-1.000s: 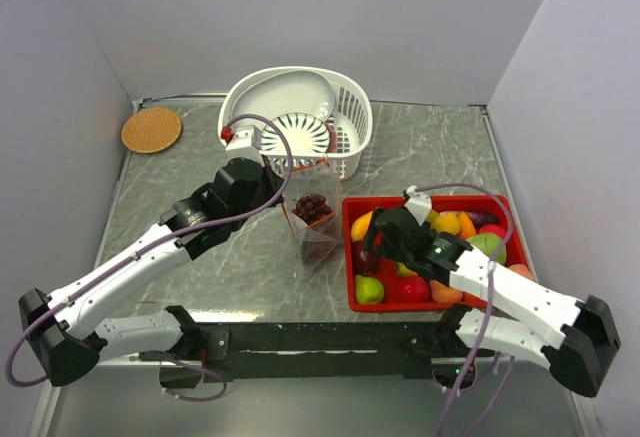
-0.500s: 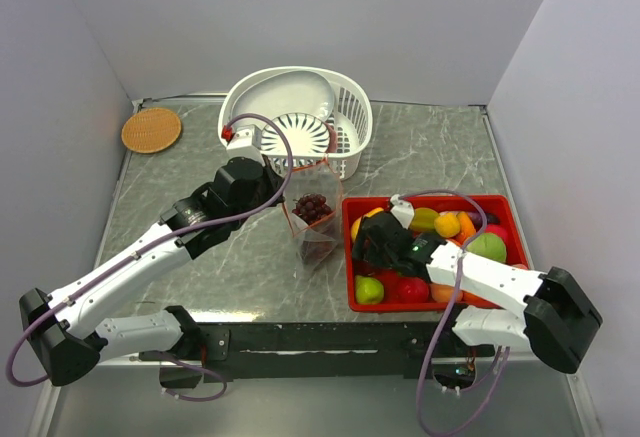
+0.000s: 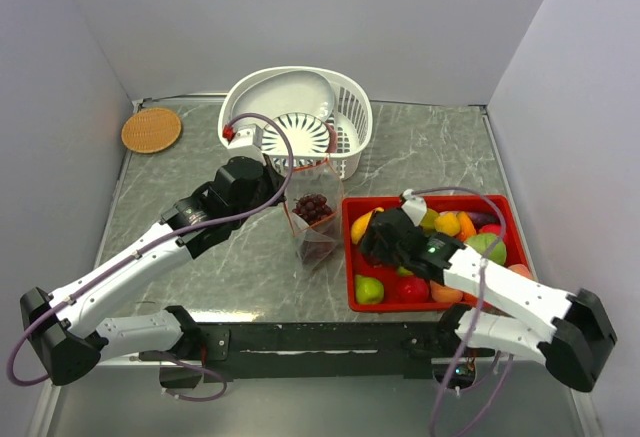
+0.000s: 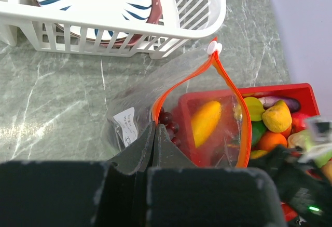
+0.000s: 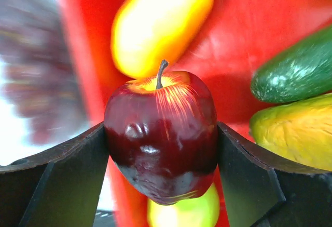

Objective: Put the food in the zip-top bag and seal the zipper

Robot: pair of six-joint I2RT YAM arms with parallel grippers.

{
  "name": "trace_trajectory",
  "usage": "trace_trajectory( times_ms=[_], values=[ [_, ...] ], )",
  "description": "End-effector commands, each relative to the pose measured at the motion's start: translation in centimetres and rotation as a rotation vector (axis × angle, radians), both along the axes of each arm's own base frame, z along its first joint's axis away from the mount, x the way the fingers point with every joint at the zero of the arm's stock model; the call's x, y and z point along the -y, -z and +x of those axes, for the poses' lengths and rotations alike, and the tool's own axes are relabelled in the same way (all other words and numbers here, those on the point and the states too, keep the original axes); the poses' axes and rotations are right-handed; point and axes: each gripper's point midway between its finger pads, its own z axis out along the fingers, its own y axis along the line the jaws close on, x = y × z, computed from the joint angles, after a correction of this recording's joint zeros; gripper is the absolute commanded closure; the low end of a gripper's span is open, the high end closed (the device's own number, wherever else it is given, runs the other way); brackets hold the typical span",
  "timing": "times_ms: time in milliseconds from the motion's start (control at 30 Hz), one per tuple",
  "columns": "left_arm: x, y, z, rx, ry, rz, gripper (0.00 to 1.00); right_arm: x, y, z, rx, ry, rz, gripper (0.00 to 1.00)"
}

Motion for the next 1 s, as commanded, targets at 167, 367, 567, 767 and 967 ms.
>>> trace_trajectory(
  times_ms=[167, 367, 567, 767, 967],
  values=[
    [1.4, -2.9, 0.7, 0.054, 0.023, -0.090, 0.99, -2.1, -19.1, 2.9, 0.367, -0.071, 0.220, 0.70],
    [2.5, -2.9, 0.8, 0.041, 0.049, -0.117, 0.99, -7.5, -25.3, 4.2, 0.445, -0.191, 0.327, 0.70],
    [2.4, -3.2, 0.7, 0.042, 0.048, -0.122, 0.99, -11.2, -23.4, 5.6, 0.388, -0.235, 0.312, 0.62],
    [2.4, -3.2, 0.7, 0.042, 0.047, -0.131, 0.99, -11.6, -21.7, 6.3, 0.369, -0.222, 0.285, 0.25],
    [2.4, -3.2, 0.6, 0.042, 0.048, -0.134, 0.99, -11.2, -22.3, 6.4, 0.379, -0.222, 0.256, 0.00]
  ],
)
